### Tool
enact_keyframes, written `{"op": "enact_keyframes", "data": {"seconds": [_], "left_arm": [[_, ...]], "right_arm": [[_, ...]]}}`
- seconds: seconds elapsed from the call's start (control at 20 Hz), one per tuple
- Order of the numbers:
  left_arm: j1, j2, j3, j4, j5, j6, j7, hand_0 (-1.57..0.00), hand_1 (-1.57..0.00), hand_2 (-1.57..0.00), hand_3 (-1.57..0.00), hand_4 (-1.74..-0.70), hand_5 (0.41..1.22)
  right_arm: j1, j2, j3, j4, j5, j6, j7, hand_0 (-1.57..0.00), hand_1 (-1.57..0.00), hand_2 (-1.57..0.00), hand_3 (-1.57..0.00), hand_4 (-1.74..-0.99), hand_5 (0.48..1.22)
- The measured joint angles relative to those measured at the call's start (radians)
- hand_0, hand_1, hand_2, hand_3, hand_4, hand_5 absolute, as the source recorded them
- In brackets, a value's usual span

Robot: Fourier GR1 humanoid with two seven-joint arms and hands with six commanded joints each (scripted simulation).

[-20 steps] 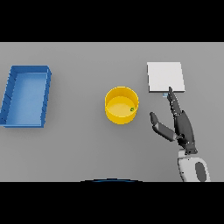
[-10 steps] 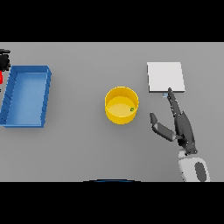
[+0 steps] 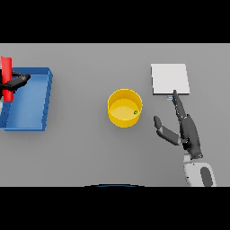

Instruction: Pick up the red beaker and tilt it to pour out 1 green nut into yellow bowl. Pick up the yellow bowl and place it on the metallic measuring scale.

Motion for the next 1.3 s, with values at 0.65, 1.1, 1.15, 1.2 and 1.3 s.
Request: {"op": "enact_keyframes", "data": {"seconds": [0.65,1.1,1.15,1.2,1.3], "left_arm": [[0.002,0.027,-0.051,-0.003,-0.047,-0.116,-0.056,-0.09,-0.07,-0.07,-0.06,-0.7,0.653],[0.012,0.015,-0.018,-0.018,-0.041,-0.073,-0.144,-0.01,-0.01,-0.01,-0.01,-0.72,0.67],[0.016,0.014,-0.016,-0.022,-0.038,-0.071,-0.15,-0.01,-0.01,-0.01,-0.01,-0.72,0.667],[0.016,0.005,-0.017,-0.023,-0.035,-0.071,-0.155,-0.01,-0.01,-0.01,0.0,-0.72,0.664],[0.021,0.001,-0.019,-0.022,-0.034,-0.066,-0.152,0.0,0.0,0.0,0.0,-0.72,0.667]], "right_arm": [[-0.005,0.004,0.011,0.0,0.013,-0.003,0.005,0.0,0.0,0.0,0.0,-1.178,0.679],[-0.14,-0.168,0.122,0.016,0.219,0.117,0.064,0.0,0.0,0.0,0.0,-1.204,0.708],[-0.172,-0.208,0.151,0.021,0.272,0.144,0.081,0.0,0.0,0.0,0.0,-1.216,0.704],[-0.21,-0.241,0.186,0.03,0.326,0.168,0.079,0.0,0.0,0.0,0.0,-1.22,0.701],[-0.303,-0.281,0.254,0.063,0.417,0.207,0.059,0.0,0.0,0.0,0.0,-1.233,0.703]]}}
